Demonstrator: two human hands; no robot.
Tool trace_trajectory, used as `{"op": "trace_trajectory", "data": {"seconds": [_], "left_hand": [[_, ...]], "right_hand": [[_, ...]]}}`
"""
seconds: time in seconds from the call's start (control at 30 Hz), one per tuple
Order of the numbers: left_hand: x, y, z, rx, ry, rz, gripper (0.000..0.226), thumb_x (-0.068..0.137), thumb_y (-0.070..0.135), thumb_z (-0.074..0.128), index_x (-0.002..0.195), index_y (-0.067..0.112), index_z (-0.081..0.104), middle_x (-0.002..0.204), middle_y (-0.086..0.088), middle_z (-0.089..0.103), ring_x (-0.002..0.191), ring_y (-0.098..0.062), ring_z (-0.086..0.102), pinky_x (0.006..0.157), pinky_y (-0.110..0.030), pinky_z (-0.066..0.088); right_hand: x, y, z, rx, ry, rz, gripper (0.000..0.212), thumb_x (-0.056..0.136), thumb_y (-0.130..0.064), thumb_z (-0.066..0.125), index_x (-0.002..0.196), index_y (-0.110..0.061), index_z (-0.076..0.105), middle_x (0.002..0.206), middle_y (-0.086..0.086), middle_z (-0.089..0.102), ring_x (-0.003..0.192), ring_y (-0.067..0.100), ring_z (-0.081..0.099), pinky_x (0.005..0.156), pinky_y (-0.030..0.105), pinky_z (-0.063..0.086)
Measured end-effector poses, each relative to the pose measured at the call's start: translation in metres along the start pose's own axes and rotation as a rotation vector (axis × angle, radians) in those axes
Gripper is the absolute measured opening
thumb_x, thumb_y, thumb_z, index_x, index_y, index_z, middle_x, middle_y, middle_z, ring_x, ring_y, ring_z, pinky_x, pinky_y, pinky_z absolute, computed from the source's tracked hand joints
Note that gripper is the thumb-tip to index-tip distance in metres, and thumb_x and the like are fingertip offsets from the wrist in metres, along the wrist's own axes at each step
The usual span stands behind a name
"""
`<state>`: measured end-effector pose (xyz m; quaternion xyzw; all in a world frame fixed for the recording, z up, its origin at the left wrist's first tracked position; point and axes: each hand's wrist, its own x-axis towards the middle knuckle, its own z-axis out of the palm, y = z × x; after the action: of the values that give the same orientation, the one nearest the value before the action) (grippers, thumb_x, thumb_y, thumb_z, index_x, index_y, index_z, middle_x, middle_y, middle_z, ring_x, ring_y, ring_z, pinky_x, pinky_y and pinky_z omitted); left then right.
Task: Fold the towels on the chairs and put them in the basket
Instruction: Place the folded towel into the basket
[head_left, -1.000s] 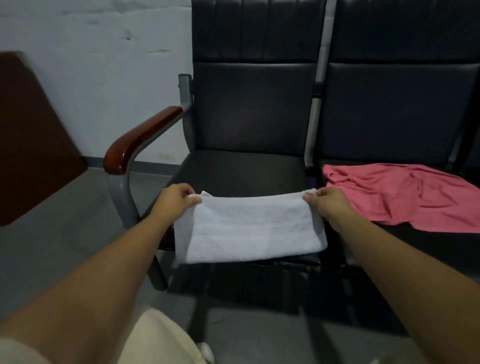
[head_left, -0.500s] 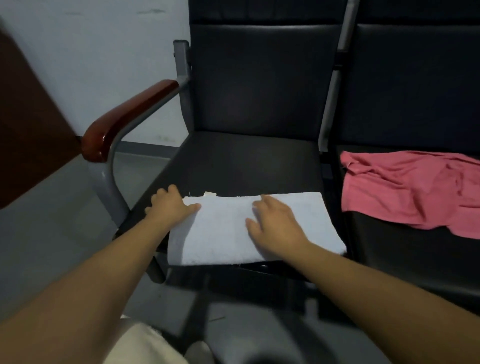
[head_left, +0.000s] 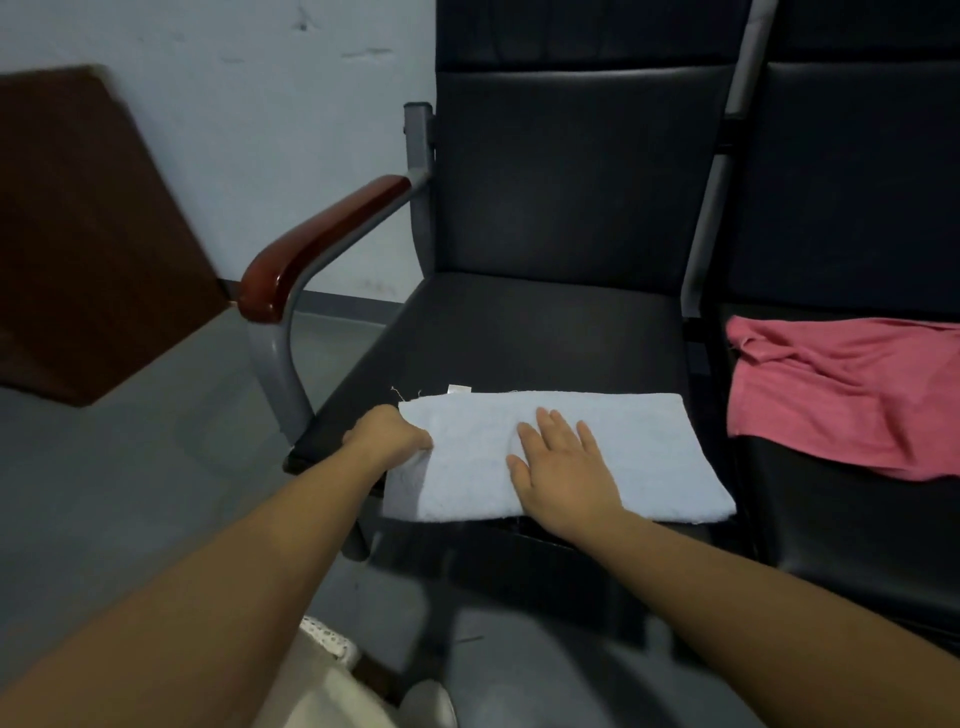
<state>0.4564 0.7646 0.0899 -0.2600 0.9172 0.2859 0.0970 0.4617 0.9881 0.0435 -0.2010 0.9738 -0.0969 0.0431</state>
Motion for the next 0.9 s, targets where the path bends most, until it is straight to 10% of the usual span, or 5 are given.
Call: {"op": "trace_trajectory", "data": {"seconds": [0.2,0.3,0.4,0.57,0.9], "left_hand": [[-0.010,0.012,-0.013,0.056,0.135,0.213,0.040,0.098,0.030,0.055,0.135,0.015,0.056,0.129,-0.009,0.062,0.108,-0.027,0.059,0.086,-0.037,0.048],[-0.020,0.032,-0.017,0.139,0.189,0.300,0.032,0.096,0.033,0.054,0.123,0.016,0.059,0.116,-0.007,0.065,0.099,-0.025,0.061,0.081,-0.037,0.049],[-0.036,0.063,-0.011,0.022,0.179,0.413,0.020,0.096,0.035,0.056,0.107,0.019,0.062,0.096,0.001,0.063,0.083,-0.017,0.058,0.069,-0.031,0.044],[-0.055,0.094,-0.005,-0.467,-0.048,0.505,0.042,0.097,0.054,0.052,0.100,0.015,0.066,0.086,0.001,0.074,0.061,-0.016,0.068,0.055,-0.027,0.045],[-0.023,0.066,0.023,-0.089,0.023,0.278,0.033,0.095,0.045,0.055,0.092,0.013,0.060,0.089,-0.006,0.069,0.083,-0.024,0.068,0.081,-0.044,0.059]], "right_hand": [[0.005,0.003,-0.008,0.094,-0.031,-0.001,0.055,0.105,-0.042,0.029,0.155,-0.019,0.028,0.166,0.008,0.012,0.154,0.021,0.007,0.125,0.043,0.001],[0.010,0.004,-0.025,0.289,-0.016,0.047,0.040,0.100,-0.031,0.045,0.133,-0.013,0.057,0.145,0.009,0.050,0.136,0.023,0.043,0.116,0.039,0.031],[0.014,0.003,-0.048,0.751,0.138,0.233,0.030,0.097,-0.028,0.050,0.094,-0.005,0.068,0.097,0.011,0.071,0.087,0.022,0.064,0.072,0.030,0.049],[0.021,0.017,-0.064,1.673,-0.118,0.554,0.051,0.095,-0.058,0.052,0.110,-0.012,0.069,0.098,0.013,0.076,0.091,0.029,0.073,0.088,0.045,0.057],[0.014,0.024,-0.060,1.032,0.059,0.415,0.026,0.090,-0.015,0.066,0.115,-0.012,0.059,0.102,0.003,0.064,0.090,0.017,0.061,0.061,0.024,0.044]]}}
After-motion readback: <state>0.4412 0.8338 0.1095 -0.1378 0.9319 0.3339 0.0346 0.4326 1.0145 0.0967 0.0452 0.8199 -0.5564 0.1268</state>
